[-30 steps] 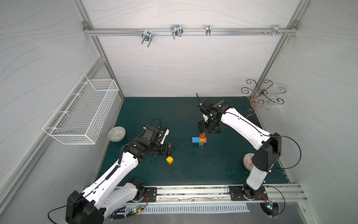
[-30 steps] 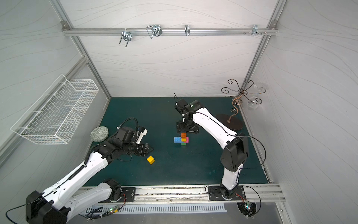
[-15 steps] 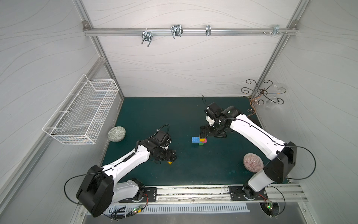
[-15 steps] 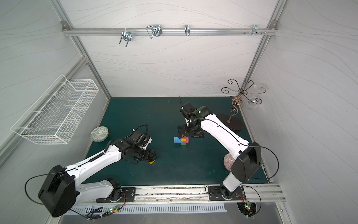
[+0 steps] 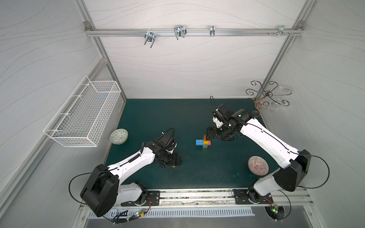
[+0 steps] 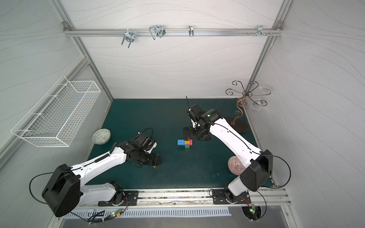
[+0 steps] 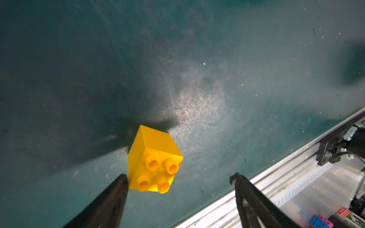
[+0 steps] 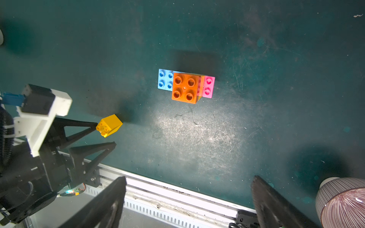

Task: Assemble the number 4 with lego
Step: Pick up the lego brick from the center of the board.

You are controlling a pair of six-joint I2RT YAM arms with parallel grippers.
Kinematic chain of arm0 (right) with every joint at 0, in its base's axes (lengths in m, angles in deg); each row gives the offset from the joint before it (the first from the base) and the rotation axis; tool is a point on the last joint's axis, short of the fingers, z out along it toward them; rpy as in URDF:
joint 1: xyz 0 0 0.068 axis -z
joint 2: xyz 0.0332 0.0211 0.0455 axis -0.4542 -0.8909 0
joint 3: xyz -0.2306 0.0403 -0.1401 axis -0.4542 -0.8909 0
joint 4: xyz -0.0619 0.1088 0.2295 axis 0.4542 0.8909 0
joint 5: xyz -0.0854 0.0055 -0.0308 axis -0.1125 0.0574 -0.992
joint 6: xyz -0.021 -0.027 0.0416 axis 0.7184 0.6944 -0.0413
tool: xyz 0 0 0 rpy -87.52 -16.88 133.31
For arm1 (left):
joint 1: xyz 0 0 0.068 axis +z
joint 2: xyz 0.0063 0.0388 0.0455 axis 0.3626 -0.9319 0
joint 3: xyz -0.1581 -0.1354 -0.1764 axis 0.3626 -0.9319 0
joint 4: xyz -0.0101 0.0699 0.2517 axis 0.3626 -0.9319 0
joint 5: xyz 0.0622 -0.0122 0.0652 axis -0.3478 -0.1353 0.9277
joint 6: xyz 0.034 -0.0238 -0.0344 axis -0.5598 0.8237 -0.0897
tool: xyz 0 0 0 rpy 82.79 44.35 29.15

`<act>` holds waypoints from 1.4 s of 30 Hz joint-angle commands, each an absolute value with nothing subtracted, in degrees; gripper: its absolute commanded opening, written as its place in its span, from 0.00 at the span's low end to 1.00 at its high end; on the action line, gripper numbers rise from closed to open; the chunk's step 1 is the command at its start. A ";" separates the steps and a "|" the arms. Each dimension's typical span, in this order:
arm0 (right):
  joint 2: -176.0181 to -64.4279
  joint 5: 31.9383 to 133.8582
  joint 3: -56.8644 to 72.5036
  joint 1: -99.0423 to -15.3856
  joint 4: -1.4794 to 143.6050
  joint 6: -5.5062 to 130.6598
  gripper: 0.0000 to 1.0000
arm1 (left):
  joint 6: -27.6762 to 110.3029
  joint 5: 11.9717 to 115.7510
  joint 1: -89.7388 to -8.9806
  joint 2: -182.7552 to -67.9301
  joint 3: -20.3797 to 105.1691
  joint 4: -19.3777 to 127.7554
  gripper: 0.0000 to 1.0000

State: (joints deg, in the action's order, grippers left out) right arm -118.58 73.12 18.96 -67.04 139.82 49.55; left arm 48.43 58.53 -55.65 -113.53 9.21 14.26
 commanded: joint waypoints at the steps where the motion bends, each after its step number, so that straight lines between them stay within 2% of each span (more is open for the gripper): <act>1: -116.96 73.70 18.44 -66.73 139.54 49.14 0.99 | 49.26 57.44 -57.41 -113.58 10.54 15.29 0.86; 7: -115.73 73.31 17.71 -66.70 139.69 48.78 0.99 | 50.37 57.96 -61.32 -112.99 12.38 13.05 0.86; 10: -115.03 73.14 16.96 -66.74 139.52 48.52 0.99 | 51.33 64.16 -63.46 -112.12 13.31 10.57 0.84; 15: -113.90 73.51 14.93 -66.69 137.87 47.72 0.99 | 53.41 75.67 -66.77 -114.06 16.72 7.44 0.66; 19: -113.56 73.96 14.11 -66.73 137.39 47.19 0.99 | 54.84 80.32 -69.74 -118.88 19.89 4.55 0.58; 32: -112.03 74.12 11.97 -66.73 136.29 46.81 0.99 | 57.14 82.40 -70.94 -125.74 23.23 1.58 0.55; 42: -112.43 74.02 12.18 -66.65 135.91 47.27 0.99 | 56.83 80.66 -70.94 -129.19 24.42 1.53 0.49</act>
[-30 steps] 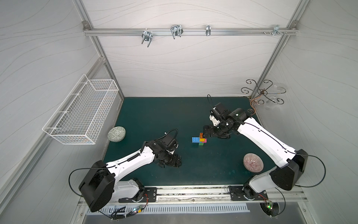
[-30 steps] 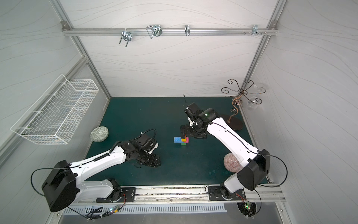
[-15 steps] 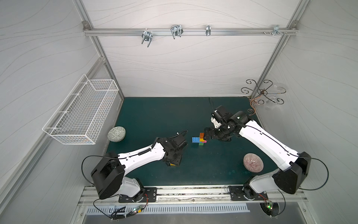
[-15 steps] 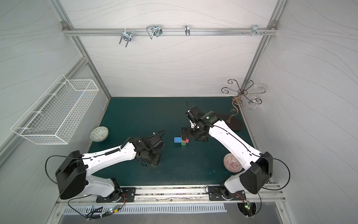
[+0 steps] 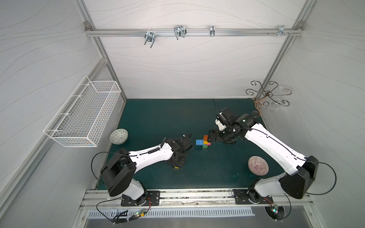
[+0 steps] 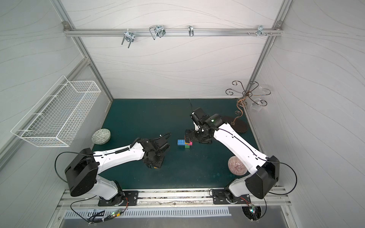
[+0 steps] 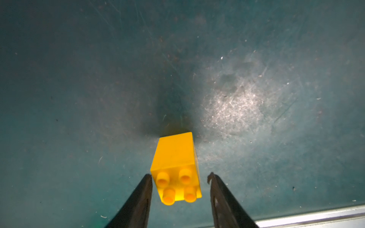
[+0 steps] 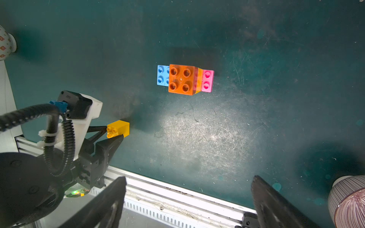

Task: Assemble the number 4 with lego
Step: Pick up the lego brick from the center of the board.

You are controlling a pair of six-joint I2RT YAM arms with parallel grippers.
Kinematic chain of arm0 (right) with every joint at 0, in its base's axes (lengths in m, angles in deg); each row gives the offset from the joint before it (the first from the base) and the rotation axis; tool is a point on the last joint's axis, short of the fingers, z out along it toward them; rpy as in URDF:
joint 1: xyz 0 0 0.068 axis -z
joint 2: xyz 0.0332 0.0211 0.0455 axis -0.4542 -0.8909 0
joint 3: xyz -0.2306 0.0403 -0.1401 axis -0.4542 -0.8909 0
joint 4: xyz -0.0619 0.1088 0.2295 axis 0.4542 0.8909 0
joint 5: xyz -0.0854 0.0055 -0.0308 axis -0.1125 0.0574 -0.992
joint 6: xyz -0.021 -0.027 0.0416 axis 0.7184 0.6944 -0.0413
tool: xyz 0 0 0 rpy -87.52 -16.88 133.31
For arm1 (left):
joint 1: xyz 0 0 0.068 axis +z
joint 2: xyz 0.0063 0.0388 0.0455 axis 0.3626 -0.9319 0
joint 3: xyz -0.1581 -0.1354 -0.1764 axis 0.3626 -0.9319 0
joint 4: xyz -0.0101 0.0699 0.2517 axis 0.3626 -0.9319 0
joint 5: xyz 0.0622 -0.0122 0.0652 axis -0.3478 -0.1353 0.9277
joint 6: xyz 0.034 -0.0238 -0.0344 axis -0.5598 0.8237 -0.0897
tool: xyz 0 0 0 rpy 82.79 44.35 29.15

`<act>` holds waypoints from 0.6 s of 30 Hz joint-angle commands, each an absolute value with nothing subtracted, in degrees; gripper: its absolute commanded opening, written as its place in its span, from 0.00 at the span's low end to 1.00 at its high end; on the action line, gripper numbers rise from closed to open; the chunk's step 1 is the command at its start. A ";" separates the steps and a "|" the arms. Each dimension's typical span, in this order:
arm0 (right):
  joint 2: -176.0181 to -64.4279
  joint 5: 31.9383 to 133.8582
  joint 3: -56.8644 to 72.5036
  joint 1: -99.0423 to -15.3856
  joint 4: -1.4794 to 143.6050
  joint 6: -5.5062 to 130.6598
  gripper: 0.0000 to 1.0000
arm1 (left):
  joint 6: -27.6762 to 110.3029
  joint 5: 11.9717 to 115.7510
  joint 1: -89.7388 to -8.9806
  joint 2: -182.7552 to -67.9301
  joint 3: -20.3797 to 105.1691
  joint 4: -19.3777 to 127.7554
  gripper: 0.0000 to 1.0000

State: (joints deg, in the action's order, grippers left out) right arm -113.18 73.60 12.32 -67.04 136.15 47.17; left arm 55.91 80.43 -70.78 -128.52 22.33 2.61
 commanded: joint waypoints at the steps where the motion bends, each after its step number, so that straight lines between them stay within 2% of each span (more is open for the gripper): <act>1: -112.46 73.99 12.18 -66.56 135.83 47.35 0.99 | 56.88 80.64 -70.93 -129.26 24.40 1.58 0.48; 18: -113.16 74.24 13.00 -65.95 135.52 47.87 0.99 | 57.05 80.36 -70.29 -130.81 24.63 1.39 0.39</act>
State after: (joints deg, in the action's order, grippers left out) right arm -113.20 73.95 12.32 -66.39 135.48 47.27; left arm 56.26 80.30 -70.62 -129.92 22.52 2.55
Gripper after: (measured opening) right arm 0.990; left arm 0.394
